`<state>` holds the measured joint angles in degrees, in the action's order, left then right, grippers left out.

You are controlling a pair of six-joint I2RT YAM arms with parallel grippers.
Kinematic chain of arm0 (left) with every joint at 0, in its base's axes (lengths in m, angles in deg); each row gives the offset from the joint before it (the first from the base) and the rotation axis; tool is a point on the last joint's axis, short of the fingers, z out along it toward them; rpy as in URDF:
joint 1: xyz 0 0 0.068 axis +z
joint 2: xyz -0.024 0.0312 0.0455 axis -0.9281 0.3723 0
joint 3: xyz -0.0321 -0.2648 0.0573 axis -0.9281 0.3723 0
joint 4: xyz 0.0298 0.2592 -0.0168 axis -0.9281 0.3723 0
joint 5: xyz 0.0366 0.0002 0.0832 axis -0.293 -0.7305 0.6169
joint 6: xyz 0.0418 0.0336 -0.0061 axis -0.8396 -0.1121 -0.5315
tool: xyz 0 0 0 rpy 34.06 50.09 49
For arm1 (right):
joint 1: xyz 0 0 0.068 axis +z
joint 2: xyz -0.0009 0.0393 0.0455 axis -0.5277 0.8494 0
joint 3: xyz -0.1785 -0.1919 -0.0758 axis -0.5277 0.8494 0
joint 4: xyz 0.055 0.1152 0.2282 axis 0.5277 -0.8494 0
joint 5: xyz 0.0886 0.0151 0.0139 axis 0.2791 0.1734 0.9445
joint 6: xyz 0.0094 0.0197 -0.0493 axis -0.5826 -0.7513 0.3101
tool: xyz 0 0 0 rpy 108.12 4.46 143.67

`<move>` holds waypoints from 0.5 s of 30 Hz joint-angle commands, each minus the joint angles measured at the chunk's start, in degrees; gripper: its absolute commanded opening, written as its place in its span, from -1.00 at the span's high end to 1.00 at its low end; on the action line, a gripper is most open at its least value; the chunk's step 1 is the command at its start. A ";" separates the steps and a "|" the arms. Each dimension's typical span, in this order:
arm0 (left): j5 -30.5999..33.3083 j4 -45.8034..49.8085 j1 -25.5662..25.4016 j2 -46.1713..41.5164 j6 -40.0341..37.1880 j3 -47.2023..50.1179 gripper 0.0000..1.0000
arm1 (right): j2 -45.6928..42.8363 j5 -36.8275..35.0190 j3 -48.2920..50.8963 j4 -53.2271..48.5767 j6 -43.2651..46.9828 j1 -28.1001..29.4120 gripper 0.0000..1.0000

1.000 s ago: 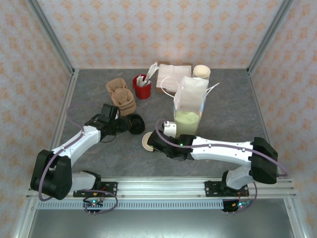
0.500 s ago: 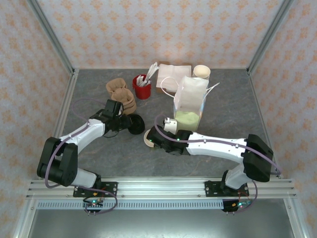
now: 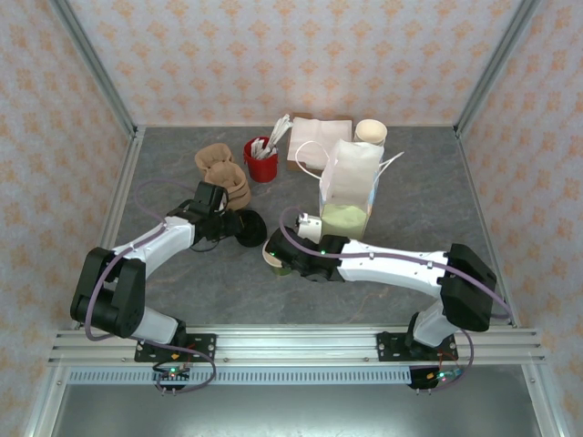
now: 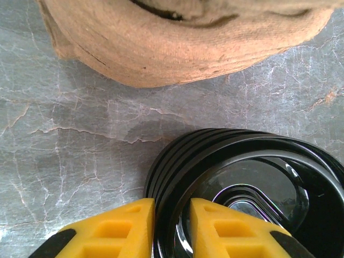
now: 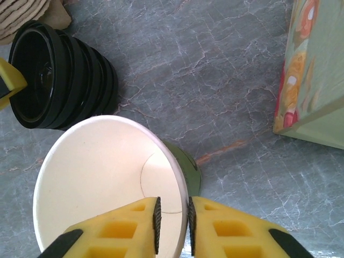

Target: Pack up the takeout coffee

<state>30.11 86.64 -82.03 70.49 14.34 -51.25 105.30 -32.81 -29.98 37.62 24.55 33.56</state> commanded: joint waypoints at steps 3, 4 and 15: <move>0.33 0.70 -0.39 0.34 -1.55 -1.95 0.61 | -0.24 -1.50 -2.64 -3.46 0.66 -0.39 0.32; 0.35 0.80 -0.40 0.30 -1.55 -1.97 0.62 | -0.49 -1.63 -2.87 -3.89 0.79 -0.44 0.28; 1.11 5.97 -0.81 -3.55 -3.54 -3.97 0.67 | -4.44 -3.67 -8.31 -7.22 3.09 -0.53 0.05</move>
<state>30.15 88.93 -82.05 69.84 12.98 -52.73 102.57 -33.77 -35.27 32.64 26.32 33.56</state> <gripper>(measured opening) 0.166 0.475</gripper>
